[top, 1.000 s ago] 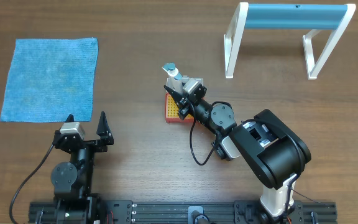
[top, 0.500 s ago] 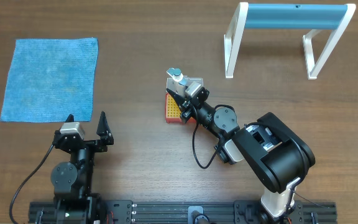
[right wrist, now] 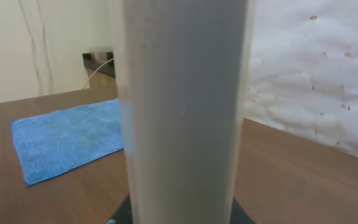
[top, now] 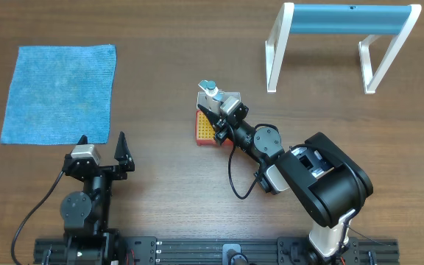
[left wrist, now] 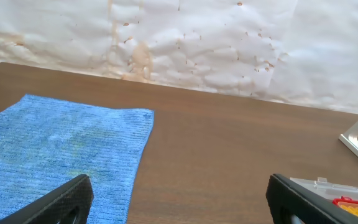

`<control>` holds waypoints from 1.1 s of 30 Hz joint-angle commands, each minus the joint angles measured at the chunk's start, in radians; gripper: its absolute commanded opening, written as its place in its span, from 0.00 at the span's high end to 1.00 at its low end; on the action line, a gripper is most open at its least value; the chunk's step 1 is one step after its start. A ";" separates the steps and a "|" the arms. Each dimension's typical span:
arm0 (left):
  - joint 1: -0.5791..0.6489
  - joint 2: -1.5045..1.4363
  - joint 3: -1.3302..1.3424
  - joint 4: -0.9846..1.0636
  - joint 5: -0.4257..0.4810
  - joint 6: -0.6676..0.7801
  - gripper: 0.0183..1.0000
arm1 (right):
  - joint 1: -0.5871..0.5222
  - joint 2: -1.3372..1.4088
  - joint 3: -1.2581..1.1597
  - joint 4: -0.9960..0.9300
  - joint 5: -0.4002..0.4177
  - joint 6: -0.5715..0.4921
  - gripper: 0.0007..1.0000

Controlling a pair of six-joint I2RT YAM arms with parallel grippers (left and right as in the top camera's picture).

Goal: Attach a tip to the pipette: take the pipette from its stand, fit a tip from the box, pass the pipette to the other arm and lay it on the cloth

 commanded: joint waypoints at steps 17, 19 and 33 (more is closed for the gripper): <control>0.000 -0.006 -0.002 -0.005 -0.004 0.010 0.10 | -0.043 -0.108 -0.050 -0.089 -0.014 -0.053 0.93; 0.000 -0.006 -0.002 -0.005 -0.004 0.010 0.10 | -0.056 -0.112 -0.010 -0.091 -0.014 -0.053 0.93; 0.000 -0.006 -0.002 -0.005 -0.004 0.010 0.09 | -0.050 -0.236 0.145 -0.150 -0.195 -0.048 0.93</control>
